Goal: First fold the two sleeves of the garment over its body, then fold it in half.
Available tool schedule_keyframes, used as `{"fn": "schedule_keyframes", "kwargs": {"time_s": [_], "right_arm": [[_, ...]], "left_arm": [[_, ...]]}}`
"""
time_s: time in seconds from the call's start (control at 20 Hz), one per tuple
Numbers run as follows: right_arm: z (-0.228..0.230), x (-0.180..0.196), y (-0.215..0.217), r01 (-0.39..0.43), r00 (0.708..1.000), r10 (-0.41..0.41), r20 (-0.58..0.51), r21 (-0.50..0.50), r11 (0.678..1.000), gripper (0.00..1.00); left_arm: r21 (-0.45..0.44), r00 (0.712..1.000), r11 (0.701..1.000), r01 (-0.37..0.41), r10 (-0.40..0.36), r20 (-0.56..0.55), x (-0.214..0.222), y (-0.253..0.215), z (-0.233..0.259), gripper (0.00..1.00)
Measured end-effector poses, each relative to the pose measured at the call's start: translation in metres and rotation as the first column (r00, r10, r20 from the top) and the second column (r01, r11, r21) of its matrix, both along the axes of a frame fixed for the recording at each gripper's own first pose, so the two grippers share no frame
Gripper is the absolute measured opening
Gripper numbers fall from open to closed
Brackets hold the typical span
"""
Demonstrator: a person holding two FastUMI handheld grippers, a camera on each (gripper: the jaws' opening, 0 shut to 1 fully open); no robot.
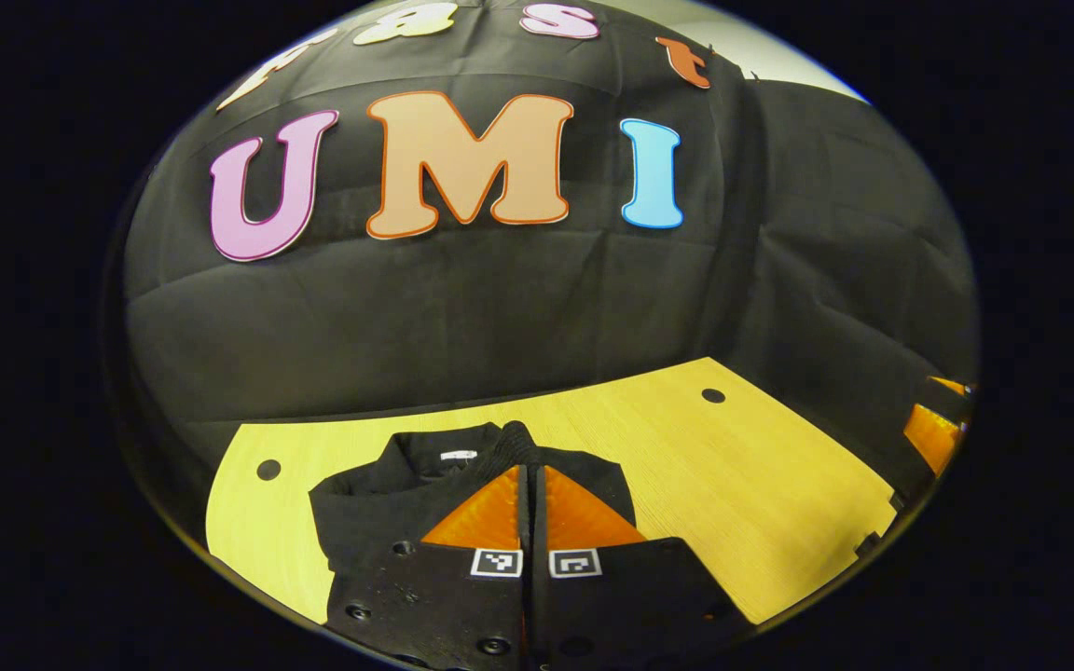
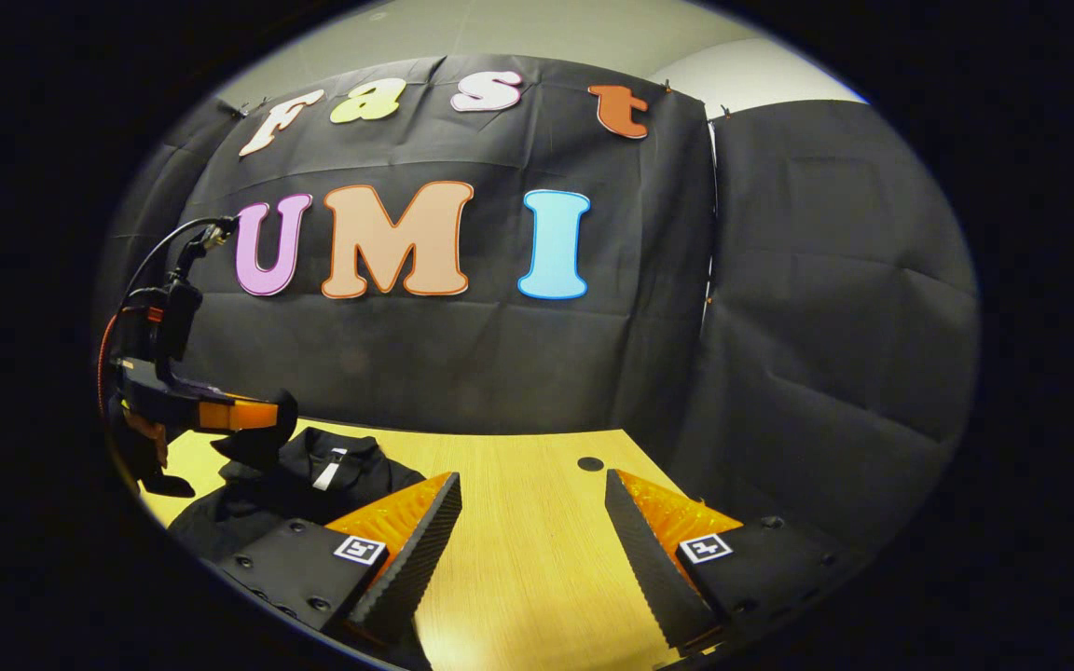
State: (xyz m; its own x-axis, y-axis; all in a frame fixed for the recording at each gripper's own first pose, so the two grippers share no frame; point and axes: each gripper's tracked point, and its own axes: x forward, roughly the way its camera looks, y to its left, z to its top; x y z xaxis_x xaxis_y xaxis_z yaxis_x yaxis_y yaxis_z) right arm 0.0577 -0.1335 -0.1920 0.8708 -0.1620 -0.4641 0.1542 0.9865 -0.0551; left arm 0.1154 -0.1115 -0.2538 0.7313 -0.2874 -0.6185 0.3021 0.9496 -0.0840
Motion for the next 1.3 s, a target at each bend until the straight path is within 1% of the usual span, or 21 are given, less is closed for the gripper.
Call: {"fn": "schedule_keyframes", "kwargs": {"time_s": [0.05,0.1,0.15,0.25,0.35,0.4,0.6,0.75,0.9,1.05,1.3], "right_arm": [[-0.001,0.0,0.002,-0.008,1.0,0.008,-0.004,0.007,1.0,0.98],[-0.002,0.002,0.006,-0.017,1.0,0.018,-0.007,0.012,1.0,0.98],[-0.002,0.003,0.009,-0.029,1.0,0.029,-0.01,0.014,0.999,0.98],[-0.003,0.005,0.017,-0.051,0.999,0.051,-0.007,0.013,0.999,0.98],[-0.002,0.007,0.026,-0.078,0.997,0.078,-0.004,0.019,0.997,0.98],[-0.003,0.008,0.031,-0.09,0.996,0.09,-0.004,0.02,0.996,0.98],[-0.005,0.008,0.05,-0.145,0.989,0.145,-0.008,0.03,0.989,0.98],[-0.011,0.005,0.064,-0.186,0.982,0.187,-0.029,0.038,0.982,0.98],[-0.02,-0.003,0.083,-0.229,0.971,0.232,-0.057,0.055,0.972,0.98],[-0.028,-0.01,0.098,-0.271,0.957,0.275,-0.087,0.051,0.961,0.98],[-0.046,-0.025,0.119,-0.313,0.938,0.319,-0.137,0.068,0.947,0.98]], "left_arm": [[-0.028,0.999,0.999,0.035,-0.035,0.001,-0.001,-0.015,0.004,0.0],[-0.076,0.998,0.995,0.063,-0.062,0.025,-0.006,-0.028,0.019,0.23],[-0.107,0.994,0.991,0.08,-0.072,0.077,-0.001,-0.04,0.034,0.46],[-0.123,0.982,0.987,0.099,-0.077,0.172,-0.005,-0.036,0.068,0.92],[-0.112,0.965,0.989,0.1,-0.069,0.254,-0.006,-0.023,0.089,0.92],[-0.105,0.96,0.991,0.085,-0.053,0.277,-0.006,-0.012,0.099,0.92],[-0.07,0.952,0.997,-0.01,0.031,0.305,-0.025,0.049,0.109,0.93],[-0.022,0.953,0.994,-0.107,0.109,0.281,-0.051,0.1,0.102,0.93],[0.017,0.952,0.98,-0.196,0.187,0.241,-0.079,0.146,0.089,0.93],[0.066,0.953,0.965,-0.255,0.239,0.188,-0.108,0.181,0.07,0.93],[0.132,0.948,0.941,-0.311,0.297,0.118,-0.146,0.219,0.045,0.93]]}}
